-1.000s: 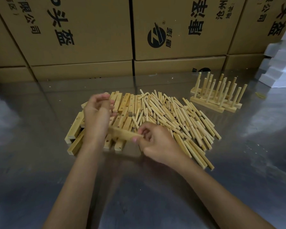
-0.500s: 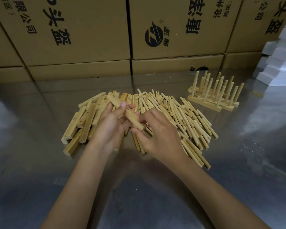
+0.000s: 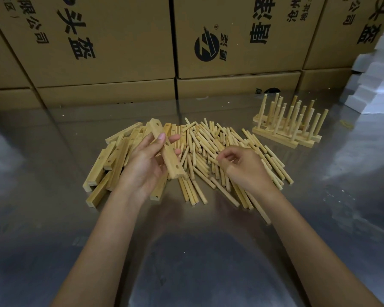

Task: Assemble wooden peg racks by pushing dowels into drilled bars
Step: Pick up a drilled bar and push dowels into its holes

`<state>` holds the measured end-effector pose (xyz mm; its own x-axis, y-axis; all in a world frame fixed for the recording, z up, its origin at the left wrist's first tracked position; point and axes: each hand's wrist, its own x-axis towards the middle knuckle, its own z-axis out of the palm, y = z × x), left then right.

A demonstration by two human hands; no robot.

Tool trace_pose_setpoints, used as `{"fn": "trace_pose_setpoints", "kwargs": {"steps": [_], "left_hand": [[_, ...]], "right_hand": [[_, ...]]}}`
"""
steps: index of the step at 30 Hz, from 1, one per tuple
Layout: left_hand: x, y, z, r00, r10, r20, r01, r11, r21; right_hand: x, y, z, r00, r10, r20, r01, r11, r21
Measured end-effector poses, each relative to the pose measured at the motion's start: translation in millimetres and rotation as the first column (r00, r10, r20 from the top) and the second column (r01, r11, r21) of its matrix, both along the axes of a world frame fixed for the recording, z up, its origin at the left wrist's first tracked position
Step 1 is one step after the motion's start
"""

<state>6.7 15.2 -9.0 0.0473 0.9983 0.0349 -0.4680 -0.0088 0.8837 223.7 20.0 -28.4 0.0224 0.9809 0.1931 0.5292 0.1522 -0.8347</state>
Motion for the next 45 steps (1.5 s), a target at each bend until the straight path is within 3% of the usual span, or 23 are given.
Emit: {"fn": "trace_pose_setpoints", "kwargs": {"steps": [2, 5, 7, 11, 18, 20, 22, 24, 30, 34, 37, 45], "left_hand": [[0, 0, -1, 1.000, 0.025, 0.011, -0.025, 0.999, -0.036], [-1, 0, -1, 0.999, 0.048, 0.011, -0.047, 0.997, -0.068], [-1, 1, -1, 0.999, 0.051, -0.012, -0.052, 0.995, -0.090], [0, 2, -2, 0.995, 0.030, -0.099, -0.048, 0.983, -0.179], [-4, 3, -6, 0.994, -0.026, -0.107, -0.001, 0.969, -0.249], [-4, 2, -7, 0.989, -0.100, -0.106, 0.074, 0.972, -0.222], [-2, 2, -7, 0.976, -0.178, -0.127, 0.149, 0.967, -0.207], [1, 2, -8, 0.960, -0.234, -0.153, 0.201, 0.958, -0.204], [7, 1, -8, 0.913, -0.320, -0.253, 0.283, 0.944, -0.171], [7, 3, -8, 0.894, -0.307, -0.328, 0.270, 0.950, -0.154], [7, 5, -9, 0.866, -0.296, -0.403, 0.268, 0.955, -0.124], [12, 2, -11, 0.831, -0.265, -0.489, 0.277, 0.960, -0.049]], "right_hand": [[-2, -1, -5, 0.983, 0.053, 0.174, -0.054, 0.999, 0.002], [-12, -4, -16, 0.881, 0.071, 0.467, -0.121, 0.990, 0.079], [-19, -5, -24, 0.848, 0.046, 0.528, -0.116, 0.988, 0.101], [-28, -5, -31, 0.877, 0.002, 0.480, -0.057, 0.993, 0.101], [-16, -6, -19, 0.881, -0.109, 0.461, 0.035, 0.986, 0.165], [-10, -5, -12, 0.929, -0.064, 0.365, 0.008, 0.988, 0.152], [-8, -5, -5, 0.983, 0.065, 0.170, -0.090, 0.985, 0.147], [-12, -9, -1, 0.983, 0.160, 0.093, -0.177, 0.963, 0.205], [-25, -20, 3, 0.964, 0.096, 0.246, -0.194, 0.891, 0.411], [-22, -24, 7, 0.926, -0.023, 0.378, -0.178, 0.854, 0.489], [-21, -25, 8, 0.895, -0.016, 0.446, -0.227, 0.845, 0.485], [-25, -22, 2, 0.956, -0.019, 0.291, -0.131, 0.863, 0.488]]}}
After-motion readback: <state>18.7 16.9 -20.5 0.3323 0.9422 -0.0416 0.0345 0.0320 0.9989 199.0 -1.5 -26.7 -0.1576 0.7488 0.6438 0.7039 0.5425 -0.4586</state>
